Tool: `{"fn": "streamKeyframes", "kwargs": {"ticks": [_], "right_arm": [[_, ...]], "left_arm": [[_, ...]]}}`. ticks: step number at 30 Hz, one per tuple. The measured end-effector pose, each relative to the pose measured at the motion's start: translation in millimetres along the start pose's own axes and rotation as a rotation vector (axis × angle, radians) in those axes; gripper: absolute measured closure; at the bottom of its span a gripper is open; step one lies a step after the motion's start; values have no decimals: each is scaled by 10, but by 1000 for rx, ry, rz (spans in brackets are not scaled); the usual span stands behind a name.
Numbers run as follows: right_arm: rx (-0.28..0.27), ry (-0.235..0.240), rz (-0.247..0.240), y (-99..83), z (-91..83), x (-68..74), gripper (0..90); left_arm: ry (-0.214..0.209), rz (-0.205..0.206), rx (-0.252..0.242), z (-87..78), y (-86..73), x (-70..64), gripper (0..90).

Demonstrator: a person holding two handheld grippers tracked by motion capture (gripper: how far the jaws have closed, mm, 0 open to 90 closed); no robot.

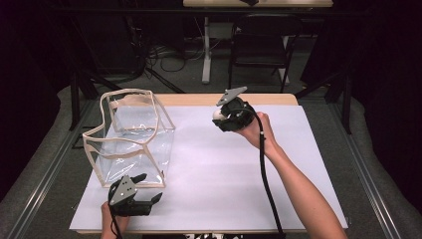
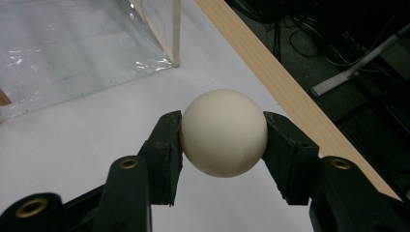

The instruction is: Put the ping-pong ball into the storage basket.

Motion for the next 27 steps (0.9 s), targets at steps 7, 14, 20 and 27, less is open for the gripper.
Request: {"fn": "streamKeyframes", "kwargs": {"ticks": [7,14,20,27], "right_arm": [[-2,-2,-7,44,-13,-9,508],[-4,-6,-9,70,-29,-22,508],[-7,-11,-11,93,-52,-30,508],[-10,-17,-17,131,-77,-45,509]], "left_arm": [[3,-3,-3,-3,0,-1,161],[2,-2,-2,-2,1,-3,161],[2,0,-2,-1,2,-2,161],[1,2,0,3,4,-6,161]]}}
Point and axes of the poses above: each handheld gripper's, and its own axes: z roughly forward along the jaws, y roughly out of its top, x roughly to its left, the point moved 3 cm from there along z, roughly forward along the jaws, and after that the axes turned 6 degrees about z, right-handed, at the moved point
